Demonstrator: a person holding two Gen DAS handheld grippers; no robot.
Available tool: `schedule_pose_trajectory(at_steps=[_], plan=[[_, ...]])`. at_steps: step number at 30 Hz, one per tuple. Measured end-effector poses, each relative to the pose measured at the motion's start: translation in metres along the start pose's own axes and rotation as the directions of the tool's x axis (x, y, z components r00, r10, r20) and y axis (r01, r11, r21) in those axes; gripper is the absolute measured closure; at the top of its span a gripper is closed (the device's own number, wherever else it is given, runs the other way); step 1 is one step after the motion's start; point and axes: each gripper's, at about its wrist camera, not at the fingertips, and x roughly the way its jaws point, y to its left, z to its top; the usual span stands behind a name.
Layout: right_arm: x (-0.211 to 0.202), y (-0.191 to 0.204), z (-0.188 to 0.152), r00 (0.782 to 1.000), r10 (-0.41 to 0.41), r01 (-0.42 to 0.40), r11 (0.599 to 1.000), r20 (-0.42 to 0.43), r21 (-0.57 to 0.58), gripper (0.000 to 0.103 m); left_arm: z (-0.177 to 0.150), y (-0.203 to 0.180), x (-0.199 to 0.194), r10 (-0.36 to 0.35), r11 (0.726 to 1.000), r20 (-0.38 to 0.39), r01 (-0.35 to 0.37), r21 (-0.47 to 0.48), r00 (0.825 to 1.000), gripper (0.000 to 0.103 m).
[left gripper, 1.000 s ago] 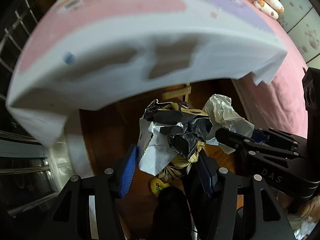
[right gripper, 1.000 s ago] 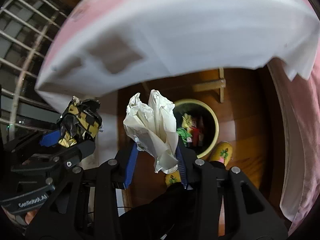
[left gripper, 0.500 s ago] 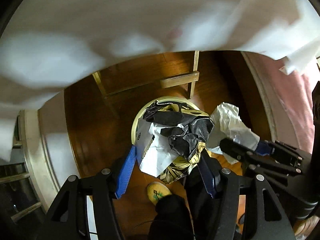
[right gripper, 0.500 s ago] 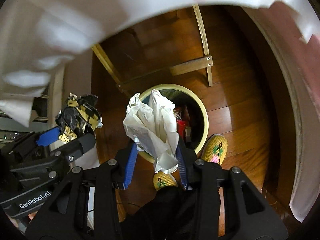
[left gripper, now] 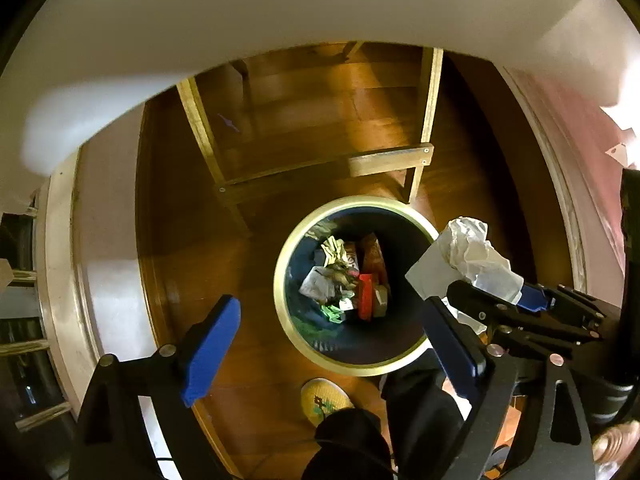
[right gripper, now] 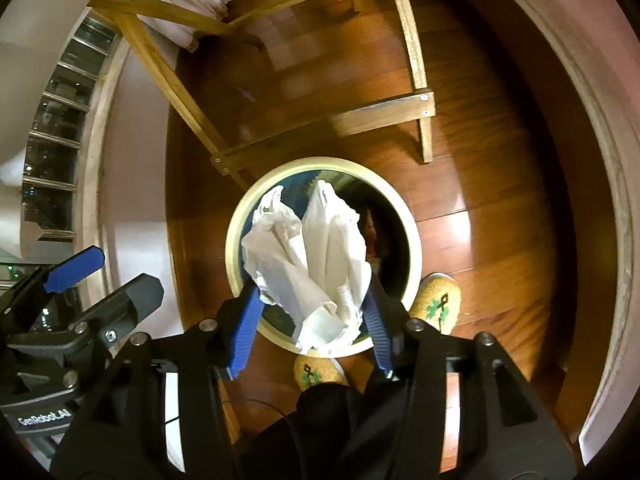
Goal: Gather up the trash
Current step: 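Open both tools over the bin to drop the wrapper and tissue, then raise both open tools back up toward the table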
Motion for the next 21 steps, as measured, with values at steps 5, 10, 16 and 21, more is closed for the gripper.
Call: schedule_pose_trajectory(at_steps=[5,10,16,21], plan=[[-0.004,0.008,0.006,1.000,-0.002,0.003,1.000,0.021,-0.018,0.046,-0.004,0.012,-0.021,0.006,1.000,0.035,-0.006,-0.006,0.999,0.009],[-0.025,0.026,0.006,0.999,-0.004,0.005,0.999,0.032,-0.037,0.045,-0.009,0.020,-0.052,-0.002,1.000,0.048,0.003,-0.021,0.999,0.009],[-0.061,0.048,0.007,0.998,0.002,0.001,0.998,0.056,-0.057,0.042,-0.016,0.024,-0.106,-0.015,1.000,0.076,0.017,-0.024,0.997,0.009],[-0.106,0.069,0.003,0.997,0.014,-0.009,0.998,0.079,-0.065,0.040,-0.016,0.026,-0.171,-0.034,0.999,0.121,0.037,-0.026,0.992,0.009]])
